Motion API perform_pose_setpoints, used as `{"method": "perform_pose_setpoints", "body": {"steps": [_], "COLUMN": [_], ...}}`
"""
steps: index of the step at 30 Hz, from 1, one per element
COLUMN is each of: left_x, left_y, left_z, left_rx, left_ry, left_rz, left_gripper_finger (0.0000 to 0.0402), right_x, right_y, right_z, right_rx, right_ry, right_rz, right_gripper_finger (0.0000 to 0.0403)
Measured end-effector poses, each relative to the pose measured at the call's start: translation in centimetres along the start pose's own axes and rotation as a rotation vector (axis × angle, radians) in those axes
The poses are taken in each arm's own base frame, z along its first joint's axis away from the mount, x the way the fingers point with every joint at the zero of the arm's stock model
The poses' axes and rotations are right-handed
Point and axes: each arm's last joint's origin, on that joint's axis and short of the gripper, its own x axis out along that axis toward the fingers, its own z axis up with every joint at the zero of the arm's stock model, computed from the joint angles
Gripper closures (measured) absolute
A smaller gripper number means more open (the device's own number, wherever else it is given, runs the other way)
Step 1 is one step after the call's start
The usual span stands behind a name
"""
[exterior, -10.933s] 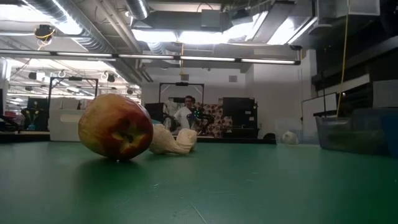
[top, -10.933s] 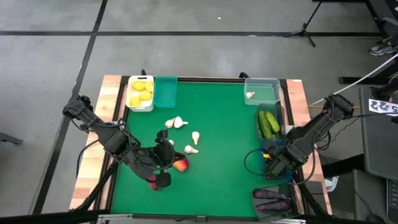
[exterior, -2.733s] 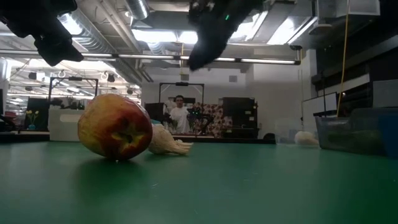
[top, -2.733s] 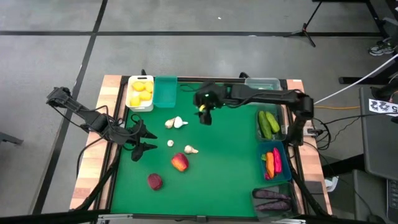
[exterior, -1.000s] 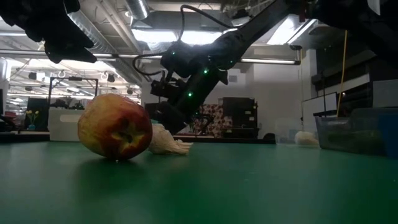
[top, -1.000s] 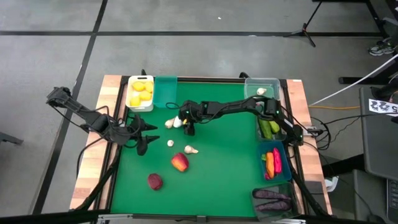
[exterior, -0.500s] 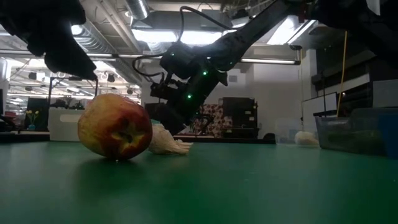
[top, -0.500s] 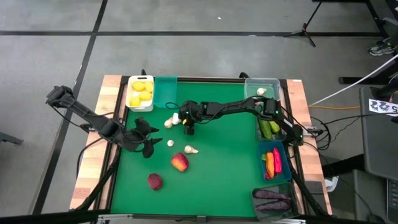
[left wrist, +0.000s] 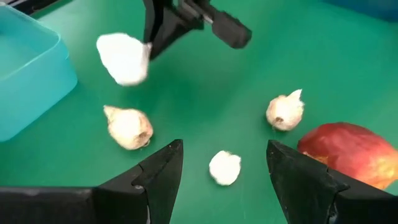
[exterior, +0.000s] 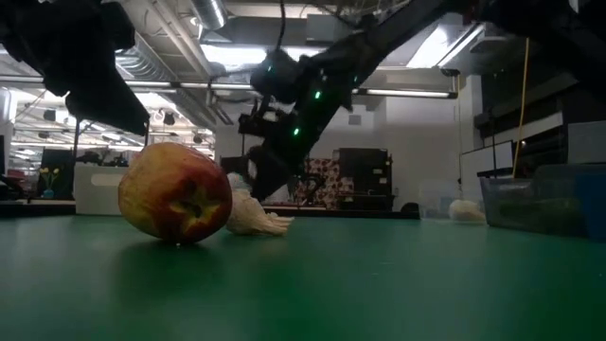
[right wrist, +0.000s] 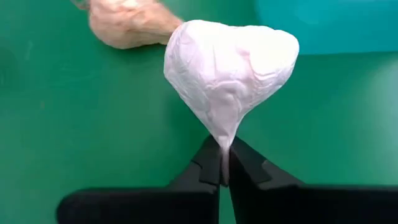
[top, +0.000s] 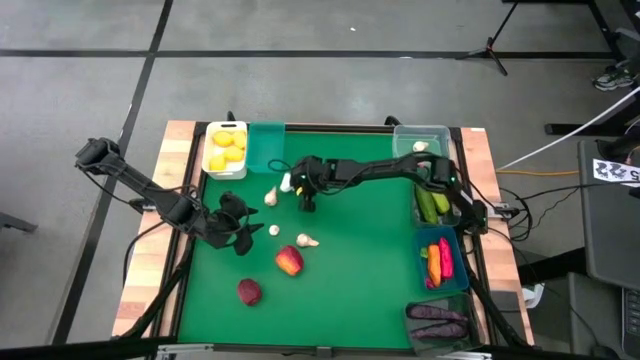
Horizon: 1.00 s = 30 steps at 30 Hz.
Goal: Sort produce into baskets
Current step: Put the white garlic into the transparent bin
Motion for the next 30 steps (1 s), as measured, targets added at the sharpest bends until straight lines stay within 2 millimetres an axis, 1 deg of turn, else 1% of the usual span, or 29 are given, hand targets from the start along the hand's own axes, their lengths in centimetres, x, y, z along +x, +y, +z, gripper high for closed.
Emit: {"method": "perform_pose_setpoints", "body": {"steps": [4,7,12,14,16,22,24,27,30], "left_x": [0.0,0.0,0.0,0.0,0.0,0.0,0.0,0.0,0.0], "left_y": [-0.1,-0.2,-0.2,-0.2,-0.2,-0.2,-0.2,-0.2,-0.2], "left_z": [0.1,0.2,0.3,0.3,0.3,0.2,0.2,0.2,0.2], "left_rx": [0.012,0.025,0.030,0.031,0.031,0.028,0.028,0.028,0.027], "left_ry": [-0.013,-0.022,-0.028,-0.029,-0.029,-0.028,-0.028,-0.028,-0.028], "left_rz": [-0.009,-0.013,-0.012,-0.011,-0.011,-0.010,-0.010,-0.010,-0.010], "left_gripper_finger": [0.0176,0.0176,0.0176,0.0176,0.0176,0.0176,0.0176,0.0176,0.0176], "right_x": [-3.1,-6.2,-11.6,-13.9,-16.2,-22.3,-23.9,-25.1,-25.2], "right_y": [-0.6,-1.7,-5.1,-6.8,-8.6,-14.1,-15.7,-17.2,-18.3], "right_z": [0.3,0.1,-0.9,-1.1,-1.8,-5.4,-6.9,-9.3,-11.8], "right_rx": [-0.039,-0.052,0.006,0.044,0.087,0.303,0.390,0.475,0.544], "right_ry": [0.089,0.186,0.330,0.343,0.377,0.536,0.569,0.584,0.602], "right_rz": [-0.071,-0.113,-0.160,-0.192,-0.210,-0.328,-0.363,-0.401,-0.426], "right_gripper_finger": [0.0394,0.0396,0.0386,0.0390,0.0394,0.0382,0.0379,0.0378,0.0377]}}
